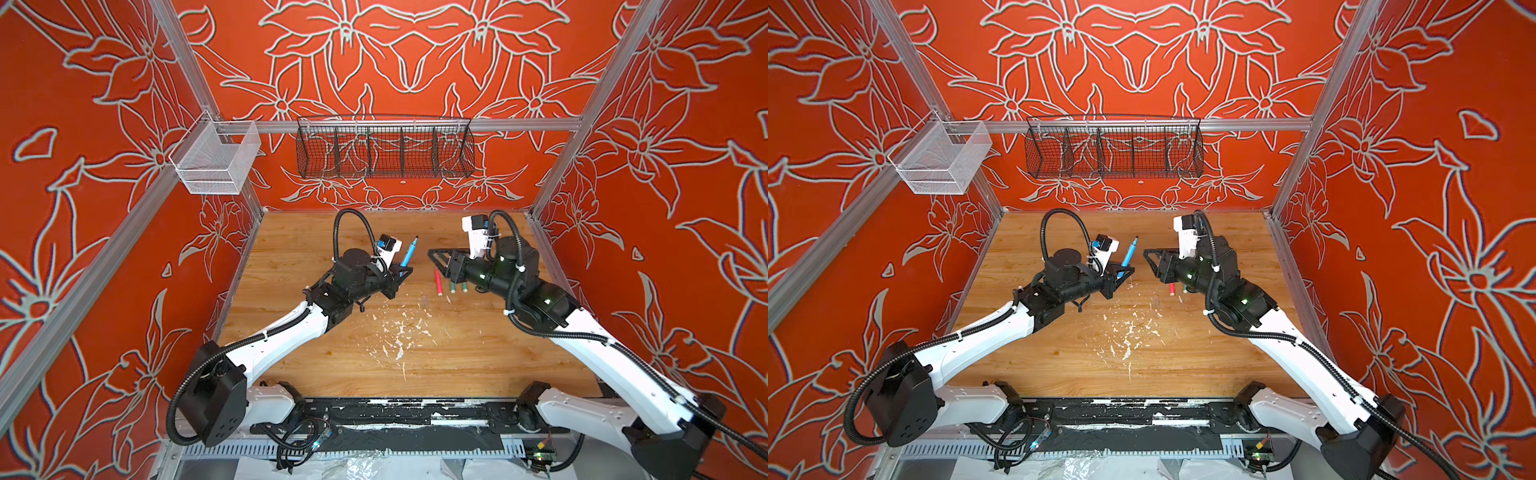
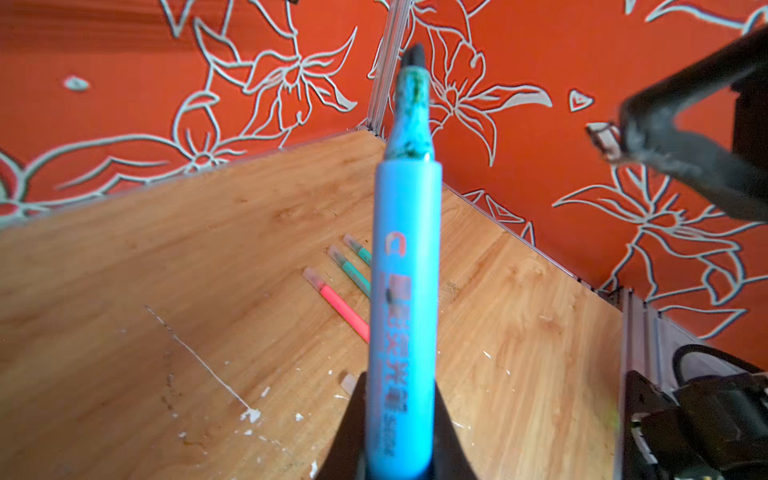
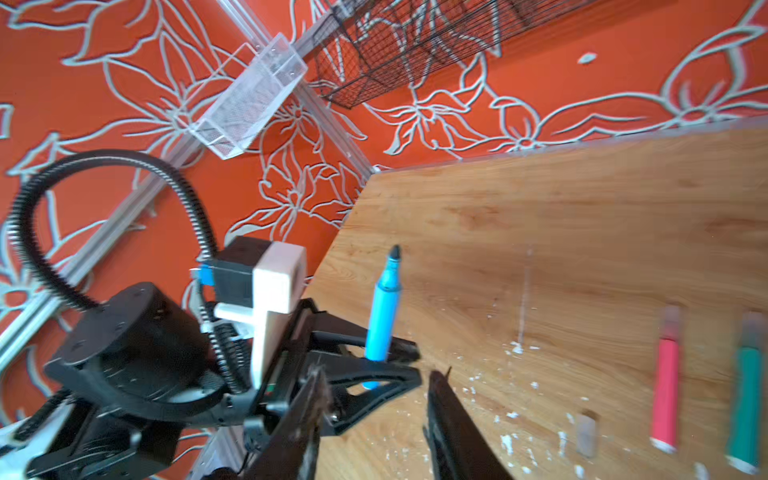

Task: Insert the pens into the pen caps
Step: 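Hold the blue marker upright with the left gripper while the right gripper nears the cap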

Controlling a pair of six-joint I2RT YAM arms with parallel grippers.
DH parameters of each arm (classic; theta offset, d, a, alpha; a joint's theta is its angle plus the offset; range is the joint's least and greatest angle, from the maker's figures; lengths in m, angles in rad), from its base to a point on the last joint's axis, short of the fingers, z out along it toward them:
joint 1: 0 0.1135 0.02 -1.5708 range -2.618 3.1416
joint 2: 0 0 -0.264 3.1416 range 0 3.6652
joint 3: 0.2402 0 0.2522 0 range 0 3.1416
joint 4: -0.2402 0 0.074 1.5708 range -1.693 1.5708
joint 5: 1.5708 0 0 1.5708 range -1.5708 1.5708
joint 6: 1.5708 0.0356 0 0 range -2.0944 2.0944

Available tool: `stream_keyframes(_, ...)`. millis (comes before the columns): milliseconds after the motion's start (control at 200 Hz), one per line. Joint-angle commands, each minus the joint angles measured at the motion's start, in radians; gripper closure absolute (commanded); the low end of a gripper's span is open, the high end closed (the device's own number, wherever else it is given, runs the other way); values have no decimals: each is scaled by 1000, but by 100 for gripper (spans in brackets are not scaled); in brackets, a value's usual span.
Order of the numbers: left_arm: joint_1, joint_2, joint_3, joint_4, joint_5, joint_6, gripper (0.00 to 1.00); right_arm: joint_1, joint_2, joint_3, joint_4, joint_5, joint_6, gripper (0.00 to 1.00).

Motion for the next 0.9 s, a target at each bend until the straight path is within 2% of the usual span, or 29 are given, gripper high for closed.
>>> stream_keyframes(0,3,-42,-31,43,-23,88,100,-43,73,23,-265,116,-81,60)
stream_keyframes(150,2,-114,-142,163,-93,110,100,-94,109,-59,-246,80,-94,61)
stream_keyframes(375,2,-187,-127,103,-221,130,100,-92,333,-69,-232,43,-87,61)
stream_keyframes(505,0,-203,-157,143,-285,131,100,-61,481,-2,-273,106,-79,61)
stream_keyframes(595,-1,-208,-148,135,-289,127,100,-34,588,68,-323,158,-60,61)
stream_keyframes(891,-14,-213,-142,124,-295,112,100,0,779,193,-363,183,-28,62)
